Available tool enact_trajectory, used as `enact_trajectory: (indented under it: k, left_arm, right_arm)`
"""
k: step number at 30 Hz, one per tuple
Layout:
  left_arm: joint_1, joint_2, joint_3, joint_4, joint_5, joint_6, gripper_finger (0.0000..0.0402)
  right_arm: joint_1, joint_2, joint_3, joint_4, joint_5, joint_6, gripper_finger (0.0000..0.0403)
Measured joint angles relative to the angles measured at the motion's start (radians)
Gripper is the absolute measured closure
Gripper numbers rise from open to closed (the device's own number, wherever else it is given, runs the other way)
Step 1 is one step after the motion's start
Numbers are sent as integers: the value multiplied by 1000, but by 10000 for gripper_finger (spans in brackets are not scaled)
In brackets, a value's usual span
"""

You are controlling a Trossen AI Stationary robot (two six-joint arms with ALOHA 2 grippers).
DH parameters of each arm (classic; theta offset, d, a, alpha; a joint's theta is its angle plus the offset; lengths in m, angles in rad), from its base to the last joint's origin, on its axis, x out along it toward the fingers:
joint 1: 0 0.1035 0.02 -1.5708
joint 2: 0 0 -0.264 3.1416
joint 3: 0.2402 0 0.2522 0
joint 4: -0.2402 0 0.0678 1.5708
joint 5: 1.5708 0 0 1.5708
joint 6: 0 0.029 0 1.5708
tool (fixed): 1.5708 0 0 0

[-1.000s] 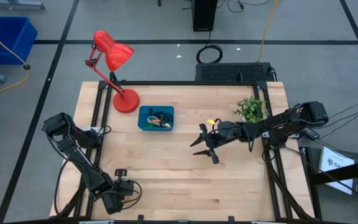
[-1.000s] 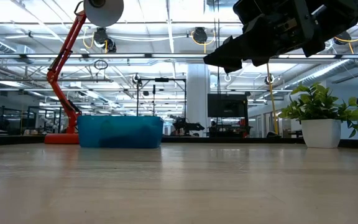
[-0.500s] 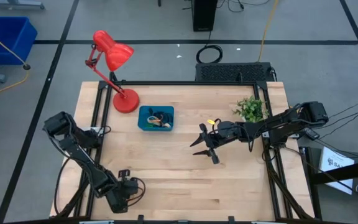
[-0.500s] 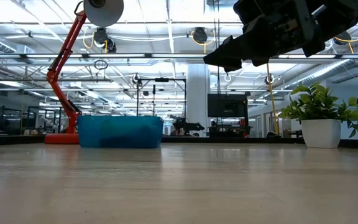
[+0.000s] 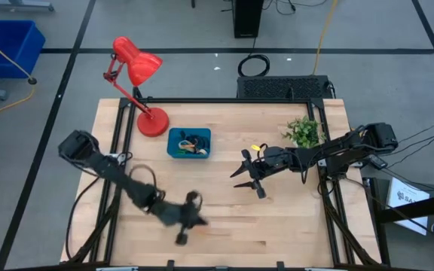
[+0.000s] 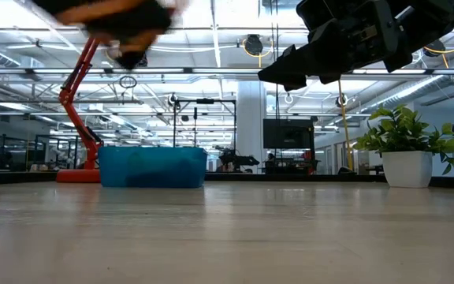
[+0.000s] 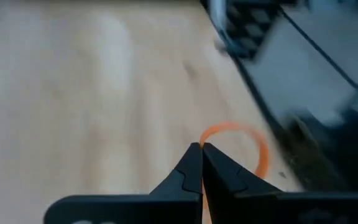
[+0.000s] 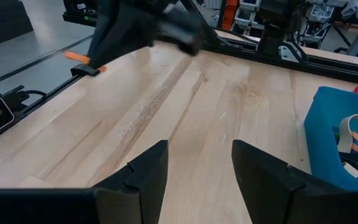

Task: Pick and place rubber bands into bin
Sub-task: Put the orange rubber band into the blue bin

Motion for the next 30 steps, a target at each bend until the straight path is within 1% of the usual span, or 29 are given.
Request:
enact_trajectory:
  k: [2, 5, 9, 13, 16, 18, 21, 23, 25, 30]
  left_arm:
    - [57, -9, 0, 65, -36, 99, 399]
    - [141, -41, 0, 105, -91, 200, 399]
    - [227, -122, 0, 71, -143, 320, 400]
    - [290, -246, 0, 23, -213, 409, 400]
    - [348, -306, 1, -40, -298, 418, 400]
    - [392, -316, 1, -76, -354, 418, 401]
    - [460, -312, 1, -185, -423, 405, 401]
    - [515, -286, 1, -229, -425, 370, 401]
    - [565, -262, 0, -294, -394, 334, 401]
    - [664, -201, 0, -427, -387, 274, 401]
  right_arm:
    - [0, 0, 0, 0, 0, 1, 230]
    - [0, 0, 0, -3, 0, 2, 231]
    - [0, 0, 0, -21, 0, 2, 229]
    - [0, 0, 0, -59, 0, -9, 231]
    - [-2, 0, 0, -69, 0, -25, 231]
    - [-2, 0, 0, -67, 0, -27, 230]
    - [-2, 0, 0, -68, 0, -28, 229]
    - [-2, 0, 0, -68, 0, -28, 230]
    - [-2, 0, 0, -68, 0, -28, 231]
    - [-2, 0, 0, -65, 0, -28, 229]
